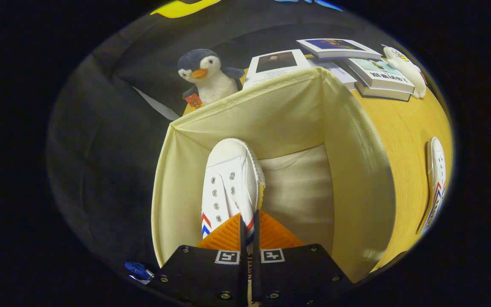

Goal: Open the storage box then place both shoes into the box .Put the left shoe in first, then the right shoe, with the right side of both shoes facing outward in a uniform manner.

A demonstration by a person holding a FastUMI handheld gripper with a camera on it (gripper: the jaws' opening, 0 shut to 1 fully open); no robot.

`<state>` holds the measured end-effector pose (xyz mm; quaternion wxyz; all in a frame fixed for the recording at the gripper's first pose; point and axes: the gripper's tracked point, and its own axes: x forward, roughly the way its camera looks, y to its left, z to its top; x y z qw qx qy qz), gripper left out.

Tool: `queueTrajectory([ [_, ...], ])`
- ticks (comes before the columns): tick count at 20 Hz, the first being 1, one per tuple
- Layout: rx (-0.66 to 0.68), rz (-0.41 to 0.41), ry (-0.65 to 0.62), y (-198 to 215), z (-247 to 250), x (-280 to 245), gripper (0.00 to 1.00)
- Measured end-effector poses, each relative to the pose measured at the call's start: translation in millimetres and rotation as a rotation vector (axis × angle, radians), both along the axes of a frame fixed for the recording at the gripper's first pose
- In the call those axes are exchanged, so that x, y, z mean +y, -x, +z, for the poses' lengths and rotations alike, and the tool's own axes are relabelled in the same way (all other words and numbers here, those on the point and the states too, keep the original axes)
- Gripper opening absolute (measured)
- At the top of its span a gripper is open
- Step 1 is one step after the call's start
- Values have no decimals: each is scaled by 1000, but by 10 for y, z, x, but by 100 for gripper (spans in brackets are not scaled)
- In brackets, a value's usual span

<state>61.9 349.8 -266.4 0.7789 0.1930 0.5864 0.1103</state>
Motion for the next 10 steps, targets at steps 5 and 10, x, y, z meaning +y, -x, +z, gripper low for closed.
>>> queueTrajectory([
  [5, -9, 32, 62, -19, -59, 8, 5],
  [10, -35, 74, 16, 7, 11, 100, 8],
])
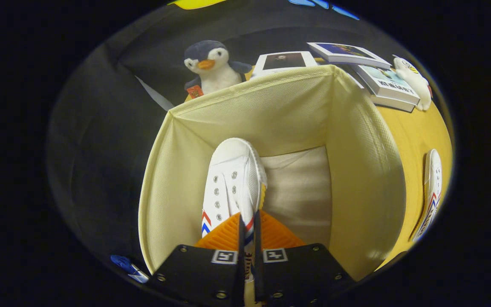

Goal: Open the storage box then place both shoes into the box .Put the left shoe in first, then the right shoe, with the right side of both shoes facing outward in a uniform manner.

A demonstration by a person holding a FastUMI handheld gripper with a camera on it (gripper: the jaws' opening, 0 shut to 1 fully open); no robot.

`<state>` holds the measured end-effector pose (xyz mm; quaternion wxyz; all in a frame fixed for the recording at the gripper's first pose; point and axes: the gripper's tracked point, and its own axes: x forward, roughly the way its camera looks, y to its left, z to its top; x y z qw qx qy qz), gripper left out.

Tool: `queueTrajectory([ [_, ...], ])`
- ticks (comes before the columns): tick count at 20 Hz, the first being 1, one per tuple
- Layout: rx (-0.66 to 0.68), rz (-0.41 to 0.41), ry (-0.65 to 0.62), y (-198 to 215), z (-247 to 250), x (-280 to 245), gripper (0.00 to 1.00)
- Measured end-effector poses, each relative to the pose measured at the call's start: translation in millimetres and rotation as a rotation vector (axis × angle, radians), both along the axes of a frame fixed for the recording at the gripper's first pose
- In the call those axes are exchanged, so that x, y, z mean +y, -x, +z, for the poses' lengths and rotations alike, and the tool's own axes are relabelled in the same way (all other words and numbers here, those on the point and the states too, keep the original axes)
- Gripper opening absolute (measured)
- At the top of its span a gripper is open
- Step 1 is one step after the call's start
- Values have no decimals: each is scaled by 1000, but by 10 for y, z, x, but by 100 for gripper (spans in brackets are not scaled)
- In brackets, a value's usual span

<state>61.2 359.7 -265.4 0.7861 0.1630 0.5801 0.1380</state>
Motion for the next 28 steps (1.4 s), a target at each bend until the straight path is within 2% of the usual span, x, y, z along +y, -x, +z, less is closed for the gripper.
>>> queueTrajectory([
  [1, -9, 19, -47, -8, 58, 68, 16],
  [3, -64, 34, -101, -43, 248, 101, 49],
  [5, -117, 48, -112, -59, 400, 31, 95],
  [11, -261, 83, -97, -99, 909, -405, 98],
  [15, -290, 36, -81, -114, 1081, -886, 98],
  [28, -285, -93, 53, -33, 956, -2440, 98],
])
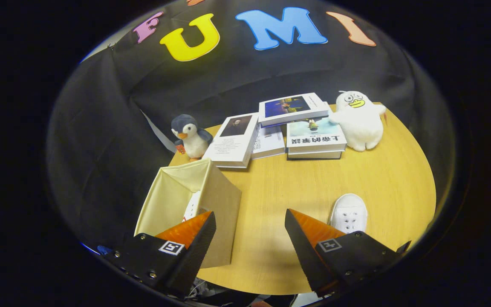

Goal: Open the storage box then place both shoes into the box .Put the left shoe in first, then the right shoe, with the right side of both shoes facing outward in a uniform manner.

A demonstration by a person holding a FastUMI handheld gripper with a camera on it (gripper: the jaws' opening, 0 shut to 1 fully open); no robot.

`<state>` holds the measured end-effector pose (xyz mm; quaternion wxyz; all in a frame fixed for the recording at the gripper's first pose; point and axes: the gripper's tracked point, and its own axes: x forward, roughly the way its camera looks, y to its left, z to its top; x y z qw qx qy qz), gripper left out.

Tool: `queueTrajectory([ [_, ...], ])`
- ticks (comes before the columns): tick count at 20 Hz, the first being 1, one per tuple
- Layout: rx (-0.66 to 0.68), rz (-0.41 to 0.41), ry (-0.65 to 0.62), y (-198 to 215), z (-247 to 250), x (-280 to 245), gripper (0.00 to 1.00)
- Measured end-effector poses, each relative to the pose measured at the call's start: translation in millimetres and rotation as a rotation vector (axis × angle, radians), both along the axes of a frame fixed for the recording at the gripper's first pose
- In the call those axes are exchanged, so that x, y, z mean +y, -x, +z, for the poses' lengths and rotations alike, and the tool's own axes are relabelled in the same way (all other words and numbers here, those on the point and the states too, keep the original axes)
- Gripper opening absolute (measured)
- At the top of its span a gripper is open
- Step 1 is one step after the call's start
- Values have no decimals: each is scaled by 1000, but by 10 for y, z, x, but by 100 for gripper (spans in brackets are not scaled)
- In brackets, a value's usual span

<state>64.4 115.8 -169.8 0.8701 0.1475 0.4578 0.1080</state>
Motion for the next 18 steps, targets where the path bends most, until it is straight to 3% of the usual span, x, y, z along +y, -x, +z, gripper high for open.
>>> queueTrajectory([
  [7, 36, -55, 99, 62, -269, -695, 98],
  [18, 134, -123, 152, 298, -732, -1404, 98],
])
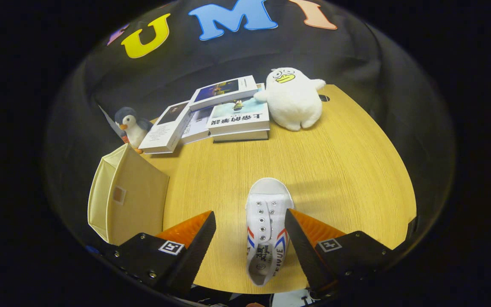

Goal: Open the storage box then place both shoes into the box .Put the left shoe in first, then the right shoe, with the right side of both shoes facing outward in a uniform manner.

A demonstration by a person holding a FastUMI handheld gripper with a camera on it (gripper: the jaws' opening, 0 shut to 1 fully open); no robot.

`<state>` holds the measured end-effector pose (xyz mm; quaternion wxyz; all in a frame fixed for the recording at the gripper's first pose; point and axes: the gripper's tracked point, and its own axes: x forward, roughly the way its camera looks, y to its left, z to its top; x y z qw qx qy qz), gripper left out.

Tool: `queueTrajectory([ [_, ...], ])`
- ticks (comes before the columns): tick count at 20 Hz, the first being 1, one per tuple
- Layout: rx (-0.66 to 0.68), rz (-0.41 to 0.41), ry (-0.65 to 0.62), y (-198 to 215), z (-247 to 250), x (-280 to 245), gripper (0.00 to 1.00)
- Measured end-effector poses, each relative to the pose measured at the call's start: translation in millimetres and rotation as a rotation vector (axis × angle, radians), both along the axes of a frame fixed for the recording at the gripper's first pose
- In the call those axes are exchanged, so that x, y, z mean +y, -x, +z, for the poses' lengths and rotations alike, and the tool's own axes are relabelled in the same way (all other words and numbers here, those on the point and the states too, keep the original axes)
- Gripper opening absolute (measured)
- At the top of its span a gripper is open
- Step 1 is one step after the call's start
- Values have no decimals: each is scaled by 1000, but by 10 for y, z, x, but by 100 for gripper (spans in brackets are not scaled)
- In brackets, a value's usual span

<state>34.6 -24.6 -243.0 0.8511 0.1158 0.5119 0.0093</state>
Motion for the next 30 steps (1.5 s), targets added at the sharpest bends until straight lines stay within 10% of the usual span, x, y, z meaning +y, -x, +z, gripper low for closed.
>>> queueTrajectory([
  [25, 241, -6, 56, 357, -903, -342, 90],
  [30, 251, -23, 18, 373, -894, -241, 46],
])
